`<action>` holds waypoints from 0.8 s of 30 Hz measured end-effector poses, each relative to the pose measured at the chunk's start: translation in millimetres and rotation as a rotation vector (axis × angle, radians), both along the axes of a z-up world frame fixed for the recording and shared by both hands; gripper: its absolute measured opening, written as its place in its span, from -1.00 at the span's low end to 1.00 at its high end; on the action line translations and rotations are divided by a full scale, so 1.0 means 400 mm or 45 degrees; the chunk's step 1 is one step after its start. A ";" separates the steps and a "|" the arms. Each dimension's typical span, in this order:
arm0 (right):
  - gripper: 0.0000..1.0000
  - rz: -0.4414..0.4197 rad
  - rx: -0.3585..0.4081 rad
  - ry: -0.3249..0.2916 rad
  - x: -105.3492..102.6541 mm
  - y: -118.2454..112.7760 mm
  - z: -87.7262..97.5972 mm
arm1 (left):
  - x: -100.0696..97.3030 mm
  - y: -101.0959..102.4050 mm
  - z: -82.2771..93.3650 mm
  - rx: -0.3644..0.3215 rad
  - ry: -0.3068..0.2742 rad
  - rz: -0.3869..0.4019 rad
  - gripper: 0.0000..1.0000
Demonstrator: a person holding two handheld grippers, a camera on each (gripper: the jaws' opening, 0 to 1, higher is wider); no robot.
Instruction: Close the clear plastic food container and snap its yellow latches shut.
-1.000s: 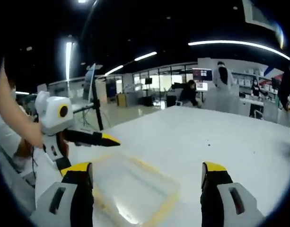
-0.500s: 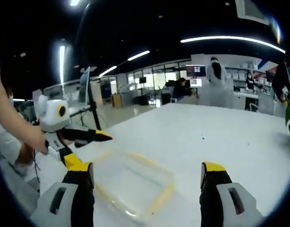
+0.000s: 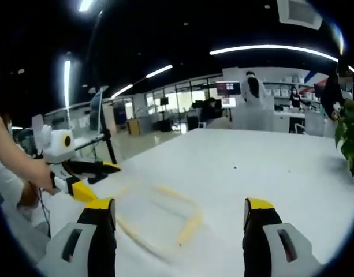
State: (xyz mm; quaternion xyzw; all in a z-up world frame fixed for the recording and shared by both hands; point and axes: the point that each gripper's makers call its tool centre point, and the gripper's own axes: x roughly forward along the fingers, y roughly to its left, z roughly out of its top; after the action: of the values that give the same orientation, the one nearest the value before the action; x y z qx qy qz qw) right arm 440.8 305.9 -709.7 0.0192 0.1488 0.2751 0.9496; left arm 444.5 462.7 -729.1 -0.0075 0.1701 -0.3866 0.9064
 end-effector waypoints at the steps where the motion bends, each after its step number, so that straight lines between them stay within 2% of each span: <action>1: 0.84 -0.007 0.002 0.001 -0.002 -0.003 0.002 | -0.002 0.004 0.002 -0.006 -0.001 0.008 0.75; 13: 0.80 -0.075 0.000 -0.020 -0.031 -0.059 0.041 | -0.031 0.046 0.018 -0.026 0.015 0.083 0.69; 19: 0.78 -0.103 0.017 -0.029 -0.061 -0.076 0.066 | -0.048 0.077 0.033 -0.072 0.027 0.144 0.67; 24: 0.75 -0.122 0.032 -0.029 -0.075 -0.076 0.067 | -0.063 0.103 0.029 -0.109 0.047 0.185 0.66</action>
State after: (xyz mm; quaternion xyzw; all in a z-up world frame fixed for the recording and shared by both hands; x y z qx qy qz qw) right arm 410.7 275.7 -682.9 0.0352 0.1336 0.2313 0.9630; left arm 419.5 503.8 -717.7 -0.0656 0.1692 -0.3266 0.9276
